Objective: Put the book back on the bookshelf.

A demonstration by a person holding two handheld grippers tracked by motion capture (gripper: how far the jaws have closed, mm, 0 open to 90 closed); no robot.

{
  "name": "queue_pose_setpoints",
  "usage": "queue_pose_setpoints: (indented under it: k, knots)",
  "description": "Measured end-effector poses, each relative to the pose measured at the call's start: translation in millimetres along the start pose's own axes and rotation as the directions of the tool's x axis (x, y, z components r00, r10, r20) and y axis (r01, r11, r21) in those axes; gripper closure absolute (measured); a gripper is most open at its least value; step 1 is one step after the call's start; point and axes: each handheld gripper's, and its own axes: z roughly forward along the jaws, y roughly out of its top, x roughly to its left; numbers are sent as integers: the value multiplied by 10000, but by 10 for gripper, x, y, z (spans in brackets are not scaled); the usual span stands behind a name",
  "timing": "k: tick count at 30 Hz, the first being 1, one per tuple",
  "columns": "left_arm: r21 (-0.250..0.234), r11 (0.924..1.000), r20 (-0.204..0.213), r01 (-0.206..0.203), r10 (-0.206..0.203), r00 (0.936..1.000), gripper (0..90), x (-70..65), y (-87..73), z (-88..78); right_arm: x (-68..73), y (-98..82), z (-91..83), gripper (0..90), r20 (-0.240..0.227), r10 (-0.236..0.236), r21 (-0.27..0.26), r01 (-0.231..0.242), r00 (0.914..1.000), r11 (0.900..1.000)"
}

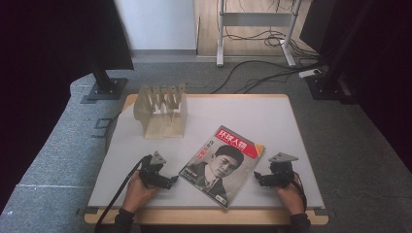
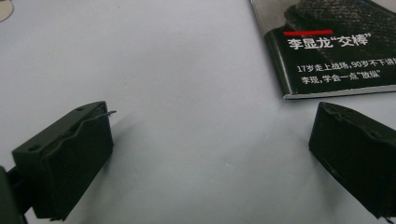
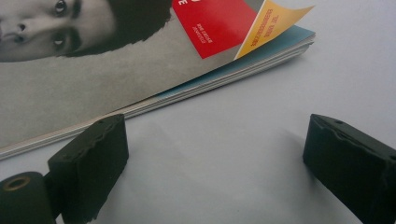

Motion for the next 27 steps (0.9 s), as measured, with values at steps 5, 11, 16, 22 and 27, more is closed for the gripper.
queue_pose_setpoints:
  k: [5, 11, 16, 22, 27]
  knots:
    - [6, 10000, 8, 18, -18, 10000, 0, 0, -1, 0, 0, -1, 0, 61, -1, -4, -1, 4, 10000, 10000]
    - [20, 10000, 6, 14, -14, 10000, 0, 2, 1, -1, 0, 1, -1, 62, -3, -3, 9, 3, 10000, 10000]
    - [17, 10000, 15, 0, 0, 10000, 0, 5, 2, -1, 2, 2, -1, 63, 34, -31, 13, 31, 10000, 10000]
    - [-200, 9998, 52, 91, -90, 9999, 0, 54, 22, -7, 2, 4, -3, 65, 8, -26, 15, 26, 10000, 10000]
    - [-75, 9999, -73, 142, -143, 9999, 0, 136, 113, -1, 5, 16, -1, 58, 24, 37, 24, -37, 10000, 10000]
